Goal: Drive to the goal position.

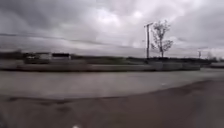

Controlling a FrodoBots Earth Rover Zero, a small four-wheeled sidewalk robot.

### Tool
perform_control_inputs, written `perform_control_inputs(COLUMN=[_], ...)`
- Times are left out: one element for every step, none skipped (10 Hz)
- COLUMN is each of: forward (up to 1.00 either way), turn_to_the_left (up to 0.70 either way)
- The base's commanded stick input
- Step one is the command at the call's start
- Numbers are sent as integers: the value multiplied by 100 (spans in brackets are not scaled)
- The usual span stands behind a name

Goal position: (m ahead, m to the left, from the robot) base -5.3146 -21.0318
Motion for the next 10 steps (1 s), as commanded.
perform_control_inputs(forward=[0, 0, 0, 0, 0, 0, 0, 0, 0, 0], turn_to_the_left=[-57, -57, -57, -57, -57, -57, -57, -57, -56, -56])
